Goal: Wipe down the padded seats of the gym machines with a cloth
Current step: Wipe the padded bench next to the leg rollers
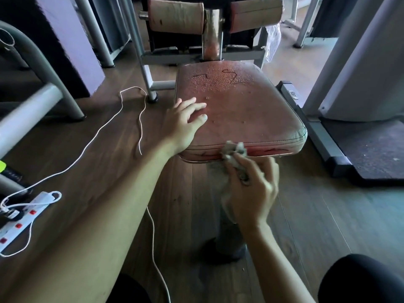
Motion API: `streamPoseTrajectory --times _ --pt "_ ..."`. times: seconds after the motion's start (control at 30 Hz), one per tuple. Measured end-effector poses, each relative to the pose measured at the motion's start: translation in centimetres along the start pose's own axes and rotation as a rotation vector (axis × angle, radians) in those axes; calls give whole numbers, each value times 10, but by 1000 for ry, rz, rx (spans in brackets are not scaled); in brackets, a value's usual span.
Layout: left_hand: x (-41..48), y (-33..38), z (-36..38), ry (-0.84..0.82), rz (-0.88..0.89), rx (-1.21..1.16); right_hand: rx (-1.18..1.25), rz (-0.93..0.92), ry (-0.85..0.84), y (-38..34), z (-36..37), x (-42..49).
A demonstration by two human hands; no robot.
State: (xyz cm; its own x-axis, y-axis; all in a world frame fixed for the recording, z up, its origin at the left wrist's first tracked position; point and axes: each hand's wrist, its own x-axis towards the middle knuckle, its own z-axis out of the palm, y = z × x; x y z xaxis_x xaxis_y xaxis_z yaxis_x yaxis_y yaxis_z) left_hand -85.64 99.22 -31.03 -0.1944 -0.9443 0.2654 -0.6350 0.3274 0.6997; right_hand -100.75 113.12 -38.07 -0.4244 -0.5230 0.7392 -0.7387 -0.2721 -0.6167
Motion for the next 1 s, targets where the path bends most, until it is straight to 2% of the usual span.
streamPoseTrajectory --times 0.1,0.27,0.47,0.67,0.9,1.0 --pt "-1 1 0 36 2 1 -22 42 14 7 -2 0" --pt "-1 1 0 29 -4 20 36 -93 -117 -10 11 -7" --pt "-3 2 -1 44 5 52 134 63 -43 -16 8 1" --pt "-2 3 -3 43 13 92 135 39 -60 -22 20 -6" --pt "-1 -2 -3 0 17 13 31 -112 -125 -29 23 -8" --pt "-1 -3 -3 -4 16 21 -5 -46 -57 -19 15 -4"
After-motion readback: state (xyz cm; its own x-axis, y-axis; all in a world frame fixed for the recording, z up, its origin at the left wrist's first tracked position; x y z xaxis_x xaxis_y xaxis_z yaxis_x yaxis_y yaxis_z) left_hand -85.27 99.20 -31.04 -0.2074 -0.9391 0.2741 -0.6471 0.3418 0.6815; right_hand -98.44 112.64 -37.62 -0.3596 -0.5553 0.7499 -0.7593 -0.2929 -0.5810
